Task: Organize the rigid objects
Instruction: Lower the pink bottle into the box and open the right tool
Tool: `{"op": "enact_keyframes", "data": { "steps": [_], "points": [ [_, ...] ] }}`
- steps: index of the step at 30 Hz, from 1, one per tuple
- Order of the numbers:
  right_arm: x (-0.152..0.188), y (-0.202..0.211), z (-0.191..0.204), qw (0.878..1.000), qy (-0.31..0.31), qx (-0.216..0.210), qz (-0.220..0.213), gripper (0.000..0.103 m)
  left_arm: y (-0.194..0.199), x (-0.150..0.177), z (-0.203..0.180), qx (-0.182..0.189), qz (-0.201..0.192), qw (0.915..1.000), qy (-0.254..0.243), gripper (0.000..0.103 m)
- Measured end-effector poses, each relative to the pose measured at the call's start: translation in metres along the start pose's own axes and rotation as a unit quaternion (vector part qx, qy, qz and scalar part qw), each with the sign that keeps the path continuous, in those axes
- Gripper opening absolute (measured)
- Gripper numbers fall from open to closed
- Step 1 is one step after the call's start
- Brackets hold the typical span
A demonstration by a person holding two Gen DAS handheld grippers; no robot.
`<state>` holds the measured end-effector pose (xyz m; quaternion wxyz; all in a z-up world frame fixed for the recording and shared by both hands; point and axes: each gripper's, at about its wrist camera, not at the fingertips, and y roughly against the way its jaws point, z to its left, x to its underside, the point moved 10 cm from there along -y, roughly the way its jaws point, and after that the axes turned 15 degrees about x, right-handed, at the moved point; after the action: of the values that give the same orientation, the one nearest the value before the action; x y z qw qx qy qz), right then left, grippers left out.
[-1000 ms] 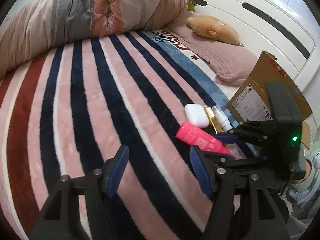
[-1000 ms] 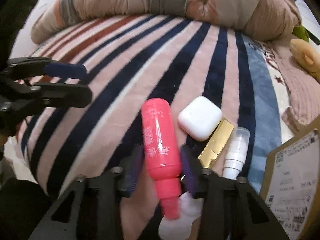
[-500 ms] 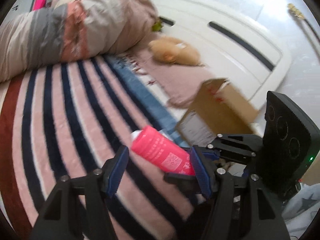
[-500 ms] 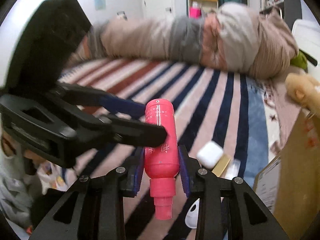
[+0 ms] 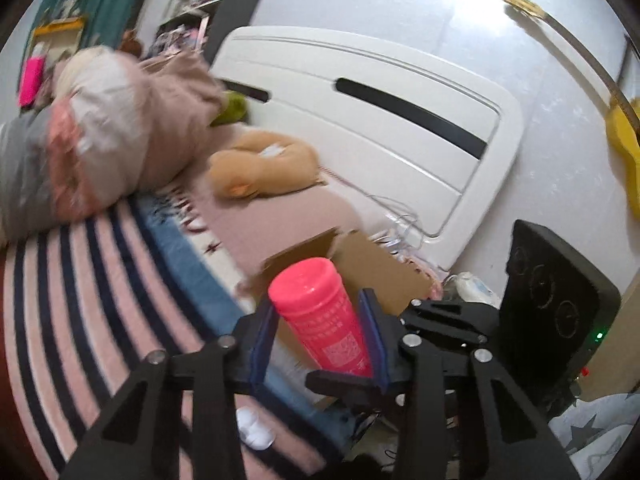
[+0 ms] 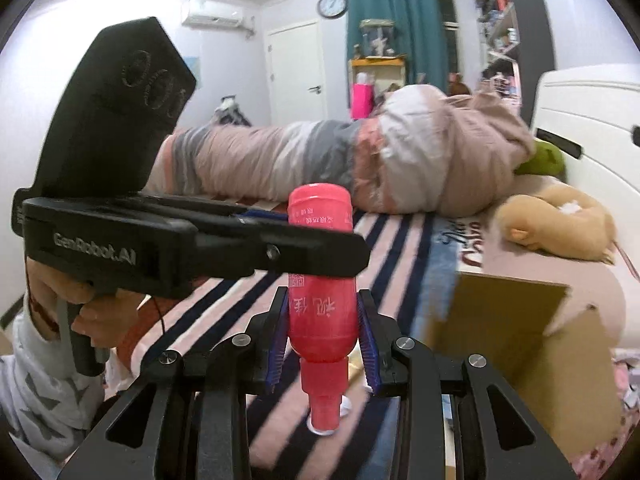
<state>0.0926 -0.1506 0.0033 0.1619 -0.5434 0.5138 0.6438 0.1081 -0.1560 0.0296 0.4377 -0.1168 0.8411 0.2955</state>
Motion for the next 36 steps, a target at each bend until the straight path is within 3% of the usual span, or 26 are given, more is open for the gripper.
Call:
{"op": "enact_keyframes", "data": {
  "steps": [6,15,19,21,24,28,32,36],
  "points": [
    [0.015,0.009,-0.067,0.999,-0.039,0.013,0.012,0.028,-0.067,-0.011,-0.017,0.009,0.045,0.9989,-0.010,0.036],
    [0.065,-0.026,-0.113,0.992,-0.042,0.034,0.113,0.028,-0.141,0.025,-0.004,-0.003,0.146,0.9892,-0.006,0.036],
    [0.077,-0.029,-0.118,0.990,-0.040,0.039,0.133,0.028,-0.148,0.032,0.001,-0.025,0.157,0.9871,-0.016,0.039],
    [0.079,-0.029,-0.117,0.989,-0.038,0.047,0.133,0.028,-0.151,0.034,0.001,-0.019,0.162,0.9865,-0.014,0.039],
    [0.079,-0.037,-0.122,0.988,-0.041,0.062,0.134,0.027,-0.153,0.033,-0.004,-0.021,0.160,0.9865,-0.030,0.031],
    [0.084,-0.043,-0.119,0.986,-0.026,0.065,0.152,0.027,-0.151,0.037,-0.003,-0.024,0.168,0.9851,-0.026,0.030],
    [0.095,-0.044,-0.120,0.981,-0.015,0.080,0.176,0.028,-0.150,0.044,0.002,-0.033,0.179,0.9831,-0.025,0.040],
    [0.095,-0.037,-0.126,0.979,-0.017,0.095,0.178,0.030,-0.134,0.037,0.001,-0.039,0.163,0.9856,-0.026,0.045]
  ]
}}
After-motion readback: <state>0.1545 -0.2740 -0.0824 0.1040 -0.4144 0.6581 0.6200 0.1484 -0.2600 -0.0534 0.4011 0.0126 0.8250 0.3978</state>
